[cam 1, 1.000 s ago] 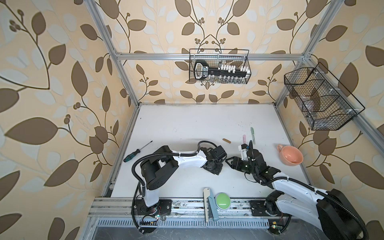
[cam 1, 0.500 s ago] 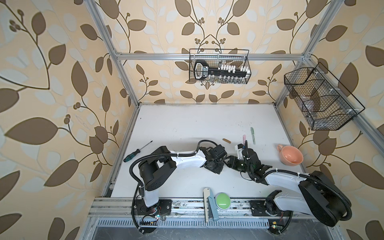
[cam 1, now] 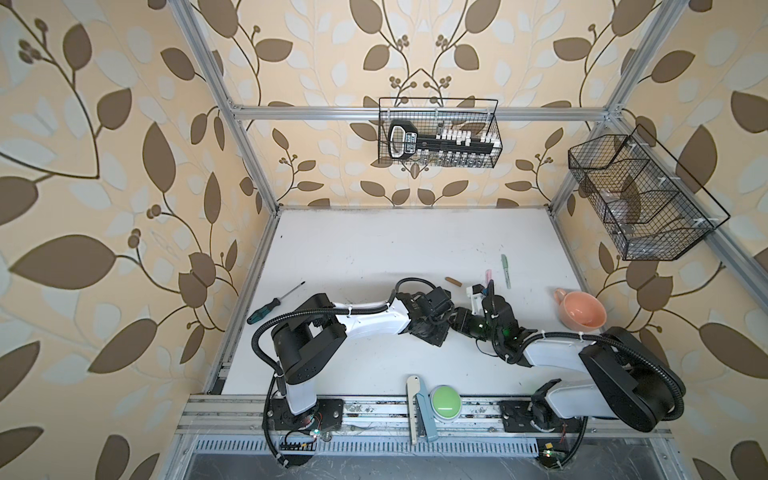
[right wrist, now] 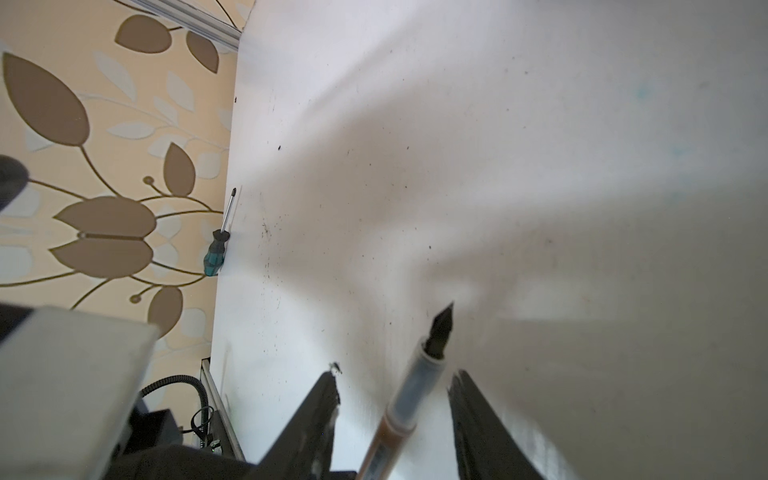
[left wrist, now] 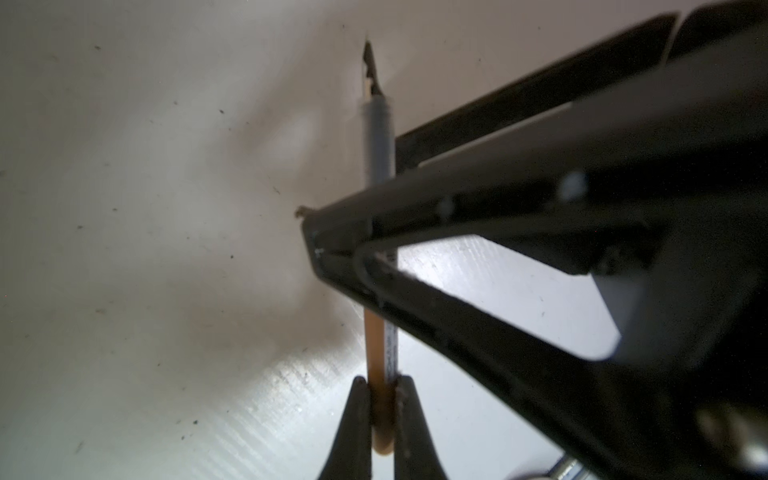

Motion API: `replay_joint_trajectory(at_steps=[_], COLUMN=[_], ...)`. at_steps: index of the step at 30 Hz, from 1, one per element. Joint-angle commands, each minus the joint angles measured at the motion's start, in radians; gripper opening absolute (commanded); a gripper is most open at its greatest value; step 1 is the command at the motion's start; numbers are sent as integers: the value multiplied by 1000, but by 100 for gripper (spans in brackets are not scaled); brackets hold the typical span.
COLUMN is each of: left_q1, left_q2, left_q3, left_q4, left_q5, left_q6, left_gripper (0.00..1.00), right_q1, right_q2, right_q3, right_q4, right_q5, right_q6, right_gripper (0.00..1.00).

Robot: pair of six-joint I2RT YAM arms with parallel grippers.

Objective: Insert the pens into the pen caps

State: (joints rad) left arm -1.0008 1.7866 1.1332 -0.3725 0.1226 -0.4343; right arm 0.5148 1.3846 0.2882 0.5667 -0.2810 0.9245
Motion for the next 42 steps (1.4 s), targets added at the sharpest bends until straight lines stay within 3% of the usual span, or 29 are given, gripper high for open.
replay_joint_trajectory(at_steps=[1, 12, 16, 17, 18, 22, 31, 39, 42], left_q1=[1, 1, 2, 2, 2, 18, 102, 108, 108], left_q2=[-51, -70, -94, -100, -108, -147, -176, -178, -179], left_q3=[29, 28, 16, 14, 10, -26, -153, -147, -141], left_q4=[3, 17, 28, 28, 30, 89, 360, 378, 382], left_q5=[7, 8, -4, -11, -17, -7, 255, 293, 308], left_q6=[6, 3, -4, -4, -4, -21, -121, -121, -124], left_gripper=[2, 5, 25, 38, 45, 53, 52, 50, 44], right_q1=[-7, -15, -23, -27, -32, -56, -71, -67, -65], right_q2=[19, 40, 17, 7, -5, -60, -241, -266, -263], right_q3=[10, 13, 8, 8, 6, -11, -40, -42, -47], right_q4=[47, 73, 62, 55, 50, 45, 5, -5, 13], right_q5=[-22, -57, -63, -64, -65, -81, -81, -92, -85], right_q6=[30, 43, 42, 42, 42, 55, 90, 96, 104], right_gripper=[42, 1, 0, 0, 0, 0, 0, 0, 0])
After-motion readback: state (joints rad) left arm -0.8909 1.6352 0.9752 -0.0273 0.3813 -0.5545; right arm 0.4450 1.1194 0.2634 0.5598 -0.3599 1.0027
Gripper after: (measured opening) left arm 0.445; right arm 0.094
